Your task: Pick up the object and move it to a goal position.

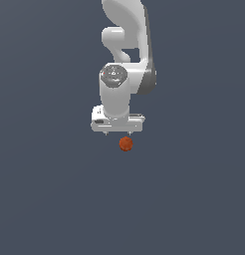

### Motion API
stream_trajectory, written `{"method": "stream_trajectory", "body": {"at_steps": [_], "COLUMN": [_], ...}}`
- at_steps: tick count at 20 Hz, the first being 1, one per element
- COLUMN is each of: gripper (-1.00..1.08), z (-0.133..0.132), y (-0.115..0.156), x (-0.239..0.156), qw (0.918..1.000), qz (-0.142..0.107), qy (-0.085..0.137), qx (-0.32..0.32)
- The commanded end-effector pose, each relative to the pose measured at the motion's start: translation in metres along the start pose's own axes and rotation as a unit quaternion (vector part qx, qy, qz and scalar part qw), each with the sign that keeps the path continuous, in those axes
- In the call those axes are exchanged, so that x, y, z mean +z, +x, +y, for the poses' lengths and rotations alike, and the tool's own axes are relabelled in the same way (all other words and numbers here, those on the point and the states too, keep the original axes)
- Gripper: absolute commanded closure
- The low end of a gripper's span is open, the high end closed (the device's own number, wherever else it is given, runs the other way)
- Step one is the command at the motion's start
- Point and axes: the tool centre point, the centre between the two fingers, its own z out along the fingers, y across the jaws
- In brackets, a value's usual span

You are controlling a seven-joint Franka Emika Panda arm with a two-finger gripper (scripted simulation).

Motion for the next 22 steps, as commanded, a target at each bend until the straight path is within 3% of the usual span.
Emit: {"method": "stream_trajectory", "body": {"at_steps": [1, 11, 22], "gripper": [-0.92, -0.92, -0.92], "z": [0.004, -0.002, -0.027], "y": [0.0, -0.001, -0.007], "x": [-0.001, 0.008, 0.042], "qw": [1.0, 0.9998, 0.992], "qz": [-0.001, 0.006, 0.034], "qy": [0.003, 0.001, -0.007], "qx": [0.007, -0.018, -0.121]}}
